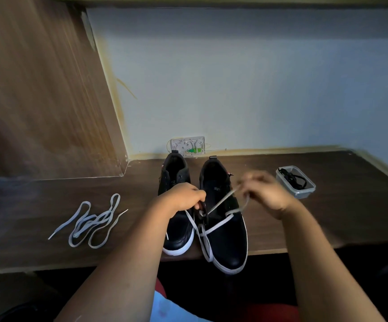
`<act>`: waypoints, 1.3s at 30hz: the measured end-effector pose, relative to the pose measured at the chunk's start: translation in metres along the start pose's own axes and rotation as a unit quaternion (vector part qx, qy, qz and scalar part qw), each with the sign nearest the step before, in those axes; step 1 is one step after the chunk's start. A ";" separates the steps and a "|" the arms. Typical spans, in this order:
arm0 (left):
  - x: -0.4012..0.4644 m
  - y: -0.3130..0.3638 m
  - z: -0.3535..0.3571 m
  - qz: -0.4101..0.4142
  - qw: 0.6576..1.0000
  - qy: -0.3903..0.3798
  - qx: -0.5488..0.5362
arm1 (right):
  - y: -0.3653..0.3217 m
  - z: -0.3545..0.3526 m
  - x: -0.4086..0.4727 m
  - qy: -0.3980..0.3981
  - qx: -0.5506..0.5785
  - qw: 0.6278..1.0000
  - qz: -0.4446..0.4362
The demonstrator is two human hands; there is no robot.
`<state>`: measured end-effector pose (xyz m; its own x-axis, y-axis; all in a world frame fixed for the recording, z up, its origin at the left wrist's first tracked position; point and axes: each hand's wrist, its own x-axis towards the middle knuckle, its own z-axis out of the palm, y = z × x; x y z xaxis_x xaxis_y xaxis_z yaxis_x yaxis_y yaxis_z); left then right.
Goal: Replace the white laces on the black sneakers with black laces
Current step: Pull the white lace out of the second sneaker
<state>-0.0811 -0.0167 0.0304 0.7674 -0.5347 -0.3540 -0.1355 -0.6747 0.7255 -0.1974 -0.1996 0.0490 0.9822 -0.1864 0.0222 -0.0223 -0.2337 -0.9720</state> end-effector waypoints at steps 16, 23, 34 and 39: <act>-0.004 0.003 0.001 0.001 1.000 0.006 0.005 | 0.013 0.035 0.012 -0.130 -0.377 0.917 0.011; -0.004 0.004 0.001 0.001 1.000 0.002 -0.001 | 0.014 0.043 0.013 -0.116 -0.427 0.897 0.000; -0.004 0.005 0.000 -0.002 1.000 -0.010 0.001 | 0.006 0.019 0.009 0.082 -0.326 0.941 -0.035; -0.006 0.006 -0.001 0.002 1.000 0.002 0.024 | 0.012 0.051 0.011 -0.054 -0.488 0.871 -0.026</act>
<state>-0.0856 -0.0170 0.0379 0.7696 -0.5355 -0.3479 -0.1686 -0.6959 0.6981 -0.1770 -0.1558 0.0261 0.9973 -0.0729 -0.0122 -0.0731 -0.9484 -0.3085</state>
